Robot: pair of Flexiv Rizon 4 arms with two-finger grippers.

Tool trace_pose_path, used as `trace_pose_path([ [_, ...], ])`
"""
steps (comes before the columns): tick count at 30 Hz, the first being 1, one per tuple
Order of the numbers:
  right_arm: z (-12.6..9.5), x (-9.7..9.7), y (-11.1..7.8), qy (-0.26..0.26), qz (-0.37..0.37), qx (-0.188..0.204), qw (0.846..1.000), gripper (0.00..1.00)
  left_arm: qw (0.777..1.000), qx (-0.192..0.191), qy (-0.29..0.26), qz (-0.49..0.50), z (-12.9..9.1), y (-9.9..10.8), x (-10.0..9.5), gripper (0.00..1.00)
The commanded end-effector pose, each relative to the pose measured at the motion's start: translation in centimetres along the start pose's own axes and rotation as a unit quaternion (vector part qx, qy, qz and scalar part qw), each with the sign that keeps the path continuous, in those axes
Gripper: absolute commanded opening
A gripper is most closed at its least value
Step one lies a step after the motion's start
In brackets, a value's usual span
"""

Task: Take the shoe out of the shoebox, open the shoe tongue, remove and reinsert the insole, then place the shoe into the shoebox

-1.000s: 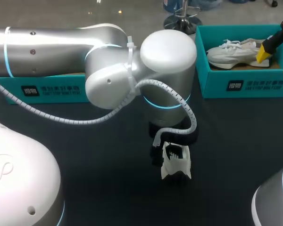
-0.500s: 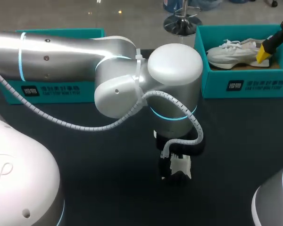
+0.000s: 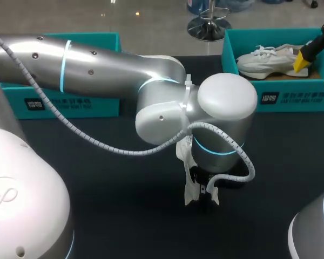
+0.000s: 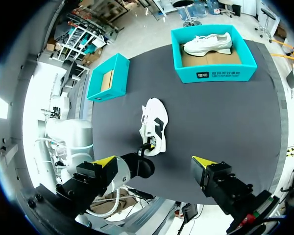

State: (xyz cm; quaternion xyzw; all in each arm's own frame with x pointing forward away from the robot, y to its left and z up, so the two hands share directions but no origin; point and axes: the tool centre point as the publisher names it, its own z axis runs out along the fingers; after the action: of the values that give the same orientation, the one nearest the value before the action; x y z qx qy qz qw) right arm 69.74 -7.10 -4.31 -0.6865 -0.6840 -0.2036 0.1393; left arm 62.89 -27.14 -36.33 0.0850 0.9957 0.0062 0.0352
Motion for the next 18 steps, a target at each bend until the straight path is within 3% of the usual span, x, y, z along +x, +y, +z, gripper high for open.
trace_pose_path([
  [1,0.0,0.1,0.2,-0.001,0.0,0.002,1.0,1.0,1.0,-0.014,0.001,-0.013,0.7,-0.5,0.1,1.0],
  [14,0.0,0.1,0.2,-0.001,0.0,0.002,1.0,1.0,0.998,-0.01,-0.012,-0.055,0.3,0.9,-0.7,1.0],
  [15,0.0,0.1,0.2,-0.001,0.0,0.002,1.0,1.0,0.998,-0.008,-0.013,-0.056,0.3,0.9,-0.8,0.83],
  [16,0.0,0.1,0.2,-0.001,0.0,0.002,1.0,1.0,0.998,-0.008,-0.013,-0.056,0.3,0.9,-0.8,0.5],
  [18,0.0,0.1,0.2,-0.001,0.0,0.002,1.0,1.0,0.998,-0.009,-0.016,-0.057,0.5,0.9,-0.7,0.0],
])
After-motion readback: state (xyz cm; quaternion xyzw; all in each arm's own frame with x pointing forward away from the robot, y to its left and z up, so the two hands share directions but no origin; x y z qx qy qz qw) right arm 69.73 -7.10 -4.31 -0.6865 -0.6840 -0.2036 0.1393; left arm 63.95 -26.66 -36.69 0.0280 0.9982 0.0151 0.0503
